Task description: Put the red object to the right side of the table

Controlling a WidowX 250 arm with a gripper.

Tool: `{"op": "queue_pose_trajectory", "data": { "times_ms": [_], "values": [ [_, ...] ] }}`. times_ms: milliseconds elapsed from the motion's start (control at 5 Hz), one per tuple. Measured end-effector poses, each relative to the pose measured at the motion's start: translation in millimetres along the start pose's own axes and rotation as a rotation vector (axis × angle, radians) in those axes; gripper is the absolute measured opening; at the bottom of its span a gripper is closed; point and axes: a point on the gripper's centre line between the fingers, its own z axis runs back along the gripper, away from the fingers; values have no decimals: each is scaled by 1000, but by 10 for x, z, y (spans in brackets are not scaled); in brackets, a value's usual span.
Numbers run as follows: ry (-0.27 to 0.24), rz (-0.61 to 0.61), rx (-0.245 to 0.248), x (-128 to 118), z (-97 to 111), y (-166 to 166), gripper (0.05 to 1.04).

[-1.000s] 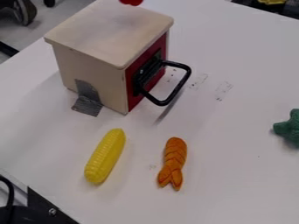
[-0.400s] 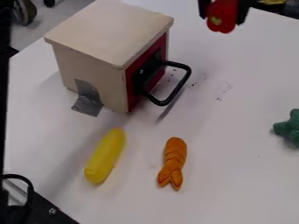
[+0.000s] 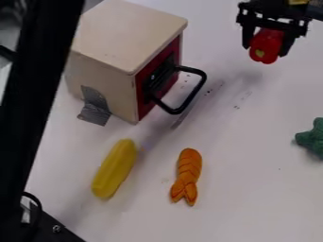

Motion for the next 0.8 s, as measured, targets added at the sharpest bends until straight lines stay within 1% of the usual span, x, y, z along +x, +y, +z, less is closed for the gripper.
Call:
{"op": "queue_pose_trajectory", "data": {
  "times_ms": [200, 400, 600, 800],
  "values": [
    [2, 11, -2, 103, -221, -105, 882],
    [41, 14, 6, 113, -400, -158, 882],
    [36, 10, 3, 125, -389, -165, 912],
    [44, -2, -2, 107, -399, -171, 962]
  ]
}}
